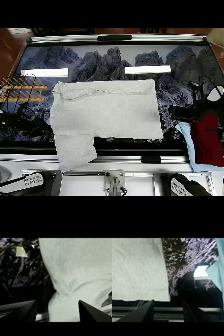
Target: Fold the shirts.
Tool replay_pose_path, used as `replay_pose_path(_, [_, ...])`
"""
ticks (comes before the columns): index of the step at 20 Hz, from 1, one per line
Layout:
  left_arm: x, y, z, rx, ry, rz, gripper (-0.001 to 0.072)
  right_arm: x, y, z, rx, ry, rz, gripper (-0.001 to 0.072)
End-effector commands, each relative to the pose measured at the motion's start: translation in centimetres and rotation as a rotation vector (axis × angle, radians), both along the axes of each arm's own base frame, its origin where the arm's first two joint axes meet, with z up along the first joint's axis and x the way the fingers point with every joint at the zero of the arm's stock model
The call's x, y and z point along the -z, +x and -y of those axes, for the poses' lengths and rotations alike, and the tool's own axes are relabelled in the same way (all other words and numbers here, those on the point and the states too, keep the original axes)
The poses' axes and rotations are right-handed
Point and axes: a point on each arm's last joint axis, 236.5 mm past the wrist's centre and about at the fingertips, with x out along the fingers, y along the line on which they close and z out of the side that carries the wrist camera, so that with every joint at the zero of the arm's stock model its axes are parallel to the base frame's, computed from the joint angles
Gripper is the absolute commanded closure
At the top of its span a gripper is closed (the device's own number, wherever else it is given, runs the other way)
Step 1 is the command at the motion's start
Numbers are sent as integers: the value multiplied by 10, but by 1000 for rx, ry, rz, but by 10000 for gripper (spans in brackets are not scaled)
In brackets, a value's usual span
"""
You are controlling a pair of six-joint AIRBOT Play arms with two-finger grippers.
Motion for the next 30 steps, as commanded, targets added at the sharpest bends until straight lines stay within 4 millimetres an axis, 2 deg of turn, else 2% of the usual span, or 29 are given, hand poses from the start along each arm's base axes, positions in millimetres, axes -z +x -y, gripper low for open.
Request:
replay_pose_path(1, [17, -9, 13, 58, 5, 29, 119, 13, -8, -4, 22, 17, -2, 246])
replay_pose_path(4, [32, -6, 28, 83, 33, 47, 119, 12, -4, -3, 27, 14, 13, 247])
replay_pose_path(6, [29, 5, 45, 78, 6, 83, 129, 13, -5, -2, 27, 8, 11, 246])
replay_pose_path(7, [27, 8, 52, 80, -6, 92, 222, 14, -6, 2, 39, -7, 4, 245])
replay_pose_path(8, [27, 8, 56, 94, -9, 93, 425, 17, -9, 2, 45, -10, -10, 206])
replay_pose_path(9, [27, 8, 59, 104, -9, 94, 607, 25, -17, 0, 41, 0, -36, 56])
replay_pose_path(10, [25, 10, 63, 97, -22, 99, 672, 33, -28, -4, 15, 15, -72, 56])
replay_pose_path(12, [17, 13, 73, 90, -74, 116, 672, 52, -50, -8, -24, 26, -134, 57])
replay_pose_path(14, [15, 12, 75, 99, -88, 120, 672, 66, -55, -16, -3, 57, -156, 59])
replay_pose_path(17, [14, 13, 76, 97, -95, 121, 672, 82, -53, -44, 10, 190, -208, 60])
replay_pose_path(19, [12, 11, 78, 100, -106, 117, 672, 93, -52, -45, 7, 200, -229, 60])
replay_pose_path(22, [8, 11, 78, 98, -116, 119, 672, 98, -46, -39, 11, 173, -203, 60])
replay_pose_path(25, [-1, 20, 82, 62, -157, 156, 672, 100, -41, -41, 25, 185, -193, 78])
replay_pose_path(27, [-8, 29, 86, 40, -192, 190, 672, 104, -40, -50, 44, 227, -214, 78])
replay_pose_path(28, [-9, 30, 87, 45, -196, 202, 672, 107, -40, -55, 49, 252, -224, 116])
replay_pose_path(29, [-8, 30, 85, 43, -195, 205, 672, 109, -40, -57, 53, 264, -231, 245])
replay_pose_path(30, [-9, 31, 83, 35, -196, 206, 672, 110, -39, -58, 59, 266, -231, 292])
